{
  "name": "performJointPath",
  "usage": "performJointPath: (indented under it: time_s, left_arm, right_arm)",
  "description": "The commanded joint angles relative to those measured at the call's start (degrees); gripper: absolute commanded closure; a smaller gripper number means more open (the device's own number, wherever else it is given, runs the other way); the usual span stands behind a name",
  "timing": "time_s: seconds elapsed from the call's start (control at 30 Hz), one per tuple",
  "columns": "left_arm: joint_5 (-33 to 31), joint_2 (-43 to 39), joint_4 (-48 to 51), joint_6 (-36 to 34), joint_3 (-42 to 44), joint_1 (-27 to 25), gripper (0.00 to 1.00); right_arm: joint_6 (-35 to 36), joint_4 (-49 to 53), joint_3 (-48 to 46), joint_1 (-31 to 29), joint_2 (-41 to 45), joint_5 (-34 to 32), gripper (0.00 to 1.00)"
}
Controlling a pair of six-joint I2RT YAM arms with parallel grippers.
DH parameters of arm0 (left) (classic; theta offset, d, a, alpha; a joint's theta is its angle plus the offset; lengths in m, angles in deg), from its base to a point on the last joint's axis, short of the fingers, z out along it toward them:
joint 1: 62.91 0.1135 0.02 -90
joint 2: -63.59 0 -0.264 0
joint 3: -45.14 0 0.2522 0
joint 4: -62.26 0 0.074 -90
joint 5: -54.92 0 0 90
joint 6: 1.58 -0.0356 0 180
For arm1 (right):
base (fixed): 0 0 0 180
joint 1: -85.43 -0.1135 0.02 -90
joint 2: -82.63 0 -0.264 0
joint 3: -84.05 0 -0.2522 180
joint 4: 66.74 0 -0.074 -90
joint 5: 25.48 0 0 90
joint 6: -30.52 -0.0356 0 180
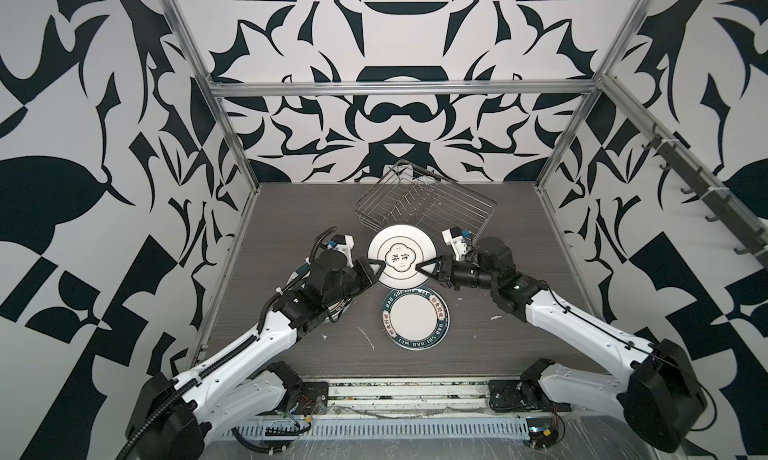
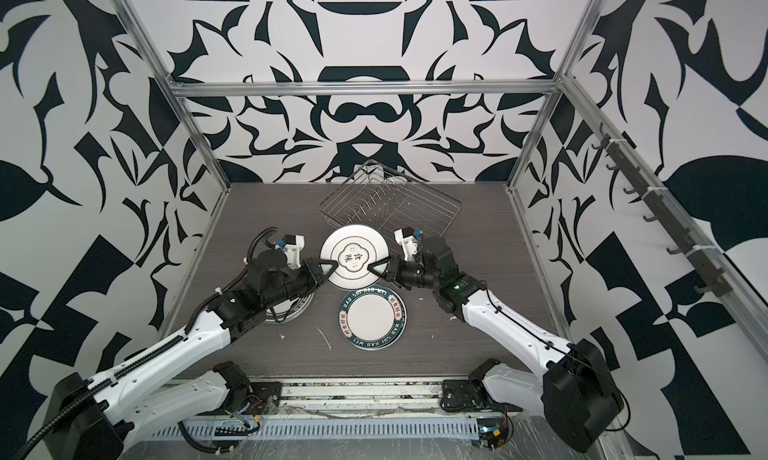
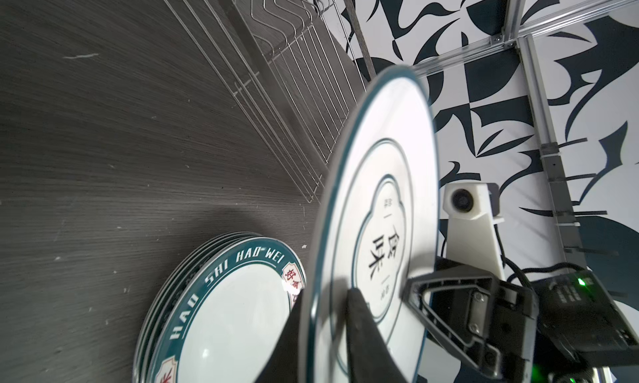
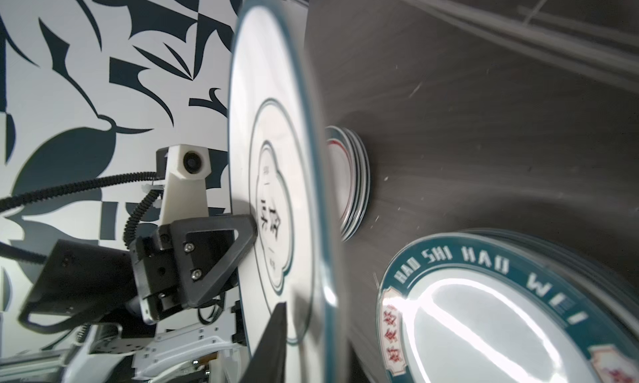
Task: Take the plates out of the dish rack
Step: 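Grip the plate edge with the left gripper while the right gripper holds it, then lower the plate onto the HAO SHI HAO WEI stack while the right withdraws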
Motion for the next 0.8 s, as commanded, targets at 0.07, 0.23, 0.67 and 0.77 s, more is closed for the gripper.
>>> performJointPath:
  time_s: [0.07, 0.23, 0.67, 0.77]
  left_arm:
    - [-1.13, -6.03, 15.54, -2.25, -3.24, -0.23, 1.0]
    - [0.03, -12.93, 24.99, -3.52, -3.48, -0.23, 1.0]
    - [4.07, -11.43, 32.8, -0.67, -0.54, -0.32, 1.0]
    - [4.06, -9.38, 31.7, -0.66, -0.42, -0.73, 1.0]
  right_arm:
    - [10.44, 12.91, 4.99, -1.48, 4.35, -4.0, 0.49]
    - [15.52, 24.42, 7.92, -1.16, 8.59, -12.74, 0.41]
    - [23.17, 48.82, 16.93, -0.86, 10.94, -35.94, 0.32]
    - [23.53, 48.94, 16.69, -0.85, 11.05, -36.26, 0.31]
